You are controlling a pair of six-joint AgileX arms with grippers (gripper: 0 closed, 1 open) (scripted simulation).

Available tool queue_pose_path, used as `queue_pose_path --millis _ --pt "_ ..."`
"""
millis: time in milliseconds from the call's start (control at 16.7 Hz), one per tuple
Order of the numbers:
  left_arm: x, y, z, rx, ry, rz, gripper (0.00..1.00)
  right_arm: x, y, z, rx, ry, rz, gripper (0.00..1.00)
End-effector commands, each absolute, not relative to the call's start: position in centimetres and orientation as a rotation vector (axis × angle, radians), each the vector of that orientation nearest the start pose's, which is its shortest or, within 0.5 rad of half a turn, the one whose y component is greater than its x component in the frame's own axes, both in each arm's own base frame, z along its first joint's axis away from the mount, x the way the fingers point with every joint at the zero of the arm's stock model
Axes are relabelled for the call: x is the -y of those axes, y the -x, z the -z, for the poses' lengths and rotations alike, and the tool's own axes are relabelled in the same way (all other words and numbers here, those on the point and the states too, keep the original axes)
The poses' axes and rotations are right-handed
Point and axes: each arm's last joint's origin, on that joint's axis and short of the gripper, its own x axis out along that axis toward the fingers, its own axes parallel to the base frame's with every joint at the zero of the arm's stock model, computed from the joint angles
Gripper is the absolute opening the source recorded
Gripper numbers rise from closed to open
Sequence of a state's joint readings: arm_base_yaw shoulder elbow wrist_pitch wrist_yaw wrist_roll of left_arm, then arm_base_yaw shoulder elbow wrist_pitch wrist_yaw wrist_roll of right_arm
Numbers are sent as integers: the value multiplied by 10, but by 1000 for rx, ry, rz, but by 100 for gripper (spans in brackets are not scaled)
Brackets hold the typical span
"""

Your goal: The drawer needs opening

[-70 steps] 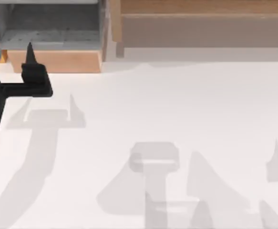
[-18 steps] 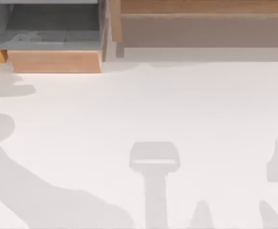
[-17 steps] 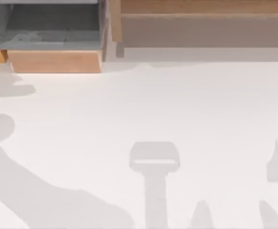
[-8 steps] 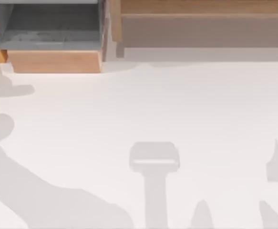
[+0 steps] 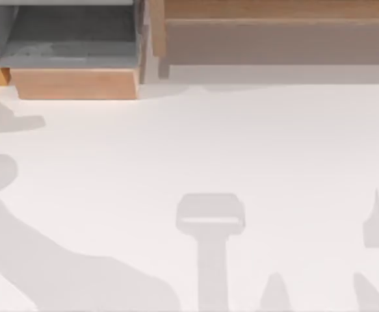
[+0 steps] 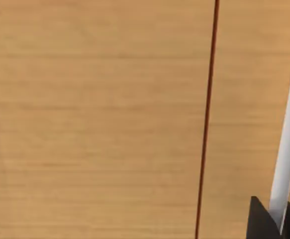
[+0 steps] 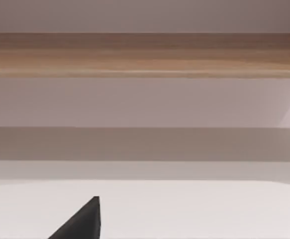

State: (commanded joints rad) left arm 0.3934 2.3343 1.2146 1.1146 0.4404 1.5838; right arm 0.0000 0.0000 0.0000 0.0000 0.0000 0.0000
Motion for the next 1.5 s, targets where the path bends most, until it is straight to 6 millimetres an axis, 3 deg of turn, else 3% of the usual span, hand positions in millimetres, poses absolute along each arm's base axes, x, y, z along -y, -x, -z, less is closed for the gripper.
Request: queue_pose_path --millis 240,600,1020,1500 --pt "-173 -423 -92 4 -1564 21 0 1 -106 -160 0 0 0 100" --pt "-173 -373 -89 -4 -1556 30 0 1 -106 -160 0 0 0 100" --pt "-174 -365 -89 -2 -1560 27 0 1 -106 -160 0 0 0 100" --pt "-174 -307 -88 -5 -1555 32 0 1 -106 -160 0 0 0 100"
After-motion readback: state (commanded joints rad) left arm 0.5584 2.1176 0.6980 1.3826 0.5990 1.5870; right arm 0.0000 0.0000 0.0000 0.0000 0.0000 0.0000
